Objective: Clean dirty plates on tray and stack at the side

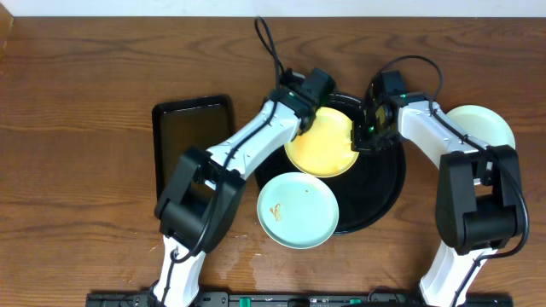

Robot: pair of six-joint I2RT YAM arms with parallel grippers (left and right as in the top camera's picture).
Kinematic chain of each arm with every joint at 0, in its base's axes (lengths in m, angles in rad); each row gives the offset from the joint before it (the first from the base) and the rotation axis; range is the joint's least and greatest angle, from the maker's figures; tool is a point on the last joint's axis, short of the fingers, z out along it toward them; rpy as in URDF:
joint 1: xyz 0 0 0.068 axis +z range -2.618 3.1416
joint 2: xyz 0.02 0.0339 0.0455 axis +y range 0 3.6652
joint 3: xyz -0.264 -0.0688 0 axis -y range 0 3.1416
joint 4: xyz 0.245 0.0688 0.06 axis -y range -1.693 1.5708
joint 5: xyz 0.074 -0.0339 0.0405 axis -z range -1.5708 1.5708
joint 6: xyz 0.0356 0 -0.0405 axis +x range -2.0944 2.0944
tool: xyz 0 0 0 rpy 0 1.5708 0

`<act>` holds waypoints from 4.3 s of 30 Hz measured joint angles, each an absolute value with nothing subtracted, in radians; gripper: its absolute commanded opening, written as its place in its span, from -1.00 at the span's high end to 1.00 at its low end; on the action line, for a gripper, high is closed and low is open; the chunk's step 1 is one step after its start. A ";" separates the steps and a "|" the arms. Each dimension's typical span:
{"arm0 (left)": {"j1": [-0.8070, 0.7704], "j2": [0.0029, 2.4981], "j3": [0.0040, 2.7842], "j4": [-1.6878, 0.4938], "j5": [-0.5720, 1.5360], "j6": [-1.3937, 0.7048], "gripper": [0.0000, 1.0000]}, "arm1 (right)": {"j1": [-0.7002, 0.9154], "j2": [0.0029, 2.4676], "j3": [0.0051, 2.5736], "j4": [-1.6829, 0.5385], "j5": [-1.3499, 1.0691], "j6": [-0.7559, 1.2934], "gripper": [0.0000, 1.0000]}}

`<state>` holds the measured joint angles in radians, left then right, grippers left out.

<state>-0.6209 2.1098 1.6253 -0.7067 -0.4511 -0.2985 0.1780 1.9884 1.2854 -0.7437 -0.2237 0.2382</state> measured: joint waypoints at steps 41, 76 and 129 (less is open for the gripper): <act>-0.084 1.898 1.416 -0.879 0.229 -0.287 -0.06 | 0.178 1.987 1.286 -0.739 -0.204 0.192 0.98; -0.370 2.138 1.415 -0.482 0.591 -0.273 0.85 | 0.106 1.994 1.268 -0.748 -0.408 0.042 0.95; 0.256 1.470 1.436 -1.033 0.390 -0.229 -0.39 | 0.381 2.006 1.555 -0.646 -0.807 0.086 0.98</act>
<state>0.2558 1.4700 1.4361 -1.0328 0.3897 -0.2295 0.3809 2.0060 1.5547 -0.6464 -0.8066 0.0856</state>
